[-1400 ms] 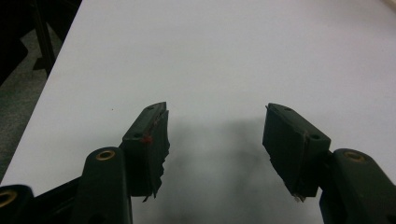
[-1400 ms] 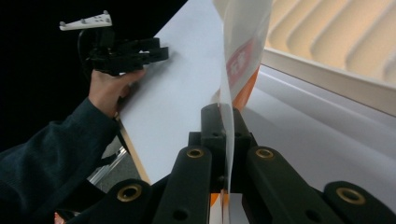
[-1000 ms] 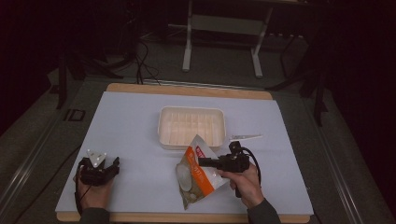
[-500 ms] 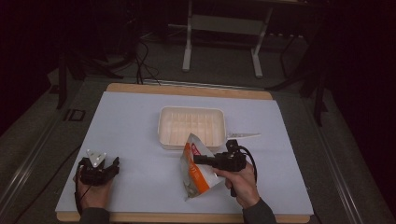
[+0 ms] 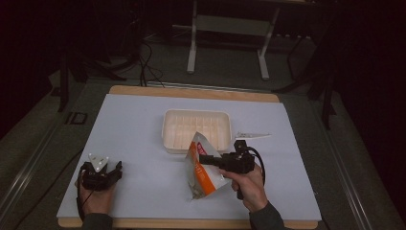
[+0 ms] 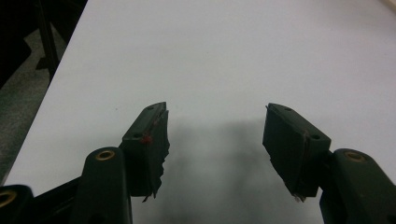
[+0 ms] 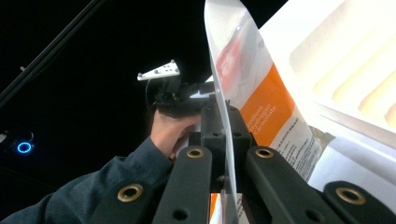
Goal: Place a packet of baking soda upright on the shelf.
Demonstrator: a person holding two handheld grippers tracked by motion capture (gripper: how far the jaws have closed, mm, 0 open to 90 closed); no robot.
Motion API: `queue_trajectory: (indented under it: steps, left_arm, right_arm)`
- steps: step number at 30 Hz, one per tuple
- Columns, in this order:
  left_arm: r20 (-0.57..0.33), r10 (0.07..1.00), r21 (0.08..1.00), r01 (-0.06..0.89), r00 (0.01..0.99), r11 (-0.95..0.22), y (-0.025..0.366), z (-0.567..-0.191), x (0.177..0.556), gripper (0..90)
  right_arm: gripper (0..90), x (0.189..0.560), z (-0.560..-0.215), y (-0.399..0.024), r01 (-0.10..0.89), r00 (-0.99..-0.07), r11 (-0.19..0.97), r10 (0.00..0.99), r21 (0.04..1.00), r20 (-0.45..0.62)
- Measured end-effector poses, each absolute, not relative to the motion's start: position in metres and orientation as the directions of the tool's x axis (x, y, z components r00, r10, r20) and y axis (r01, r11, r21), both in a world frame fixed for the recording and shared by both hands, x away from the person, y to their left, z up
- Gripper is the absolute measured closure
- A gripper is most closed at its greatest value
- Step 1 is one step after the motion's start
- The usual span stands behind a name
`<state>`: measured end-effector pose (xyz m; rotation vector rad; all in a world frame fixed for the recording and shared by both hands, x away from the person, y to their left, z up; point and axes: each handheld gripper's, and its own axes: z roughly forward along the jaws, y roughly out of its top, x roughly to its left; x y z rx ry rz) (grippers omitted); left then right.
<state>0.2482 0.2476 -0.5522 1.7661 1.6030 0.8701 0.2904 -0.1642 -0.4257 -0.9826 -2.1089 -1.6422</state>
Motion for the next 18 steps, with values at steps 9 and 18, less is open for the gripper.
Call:
queue_trajectory:
  steps: [9,18]
  left_arm:
    - [0.076,0.995,0.790,0.606,0.057,-0.096,0.248,-0.552,0.248,40.5]
    - [0.077,0.995,0.787,0.609,0.058,-0.096,0.248,-0.552,0.248,40.4]
  right_arm:
    - [90.0,0.294,-0.414,-0.166,0.655,-0.728,0.096,0.344,0.749,0.593]
    - [90.0,0.300,-0.403,-0.171,0.643,-0.730,0.066,0.355,0.763,0.584]
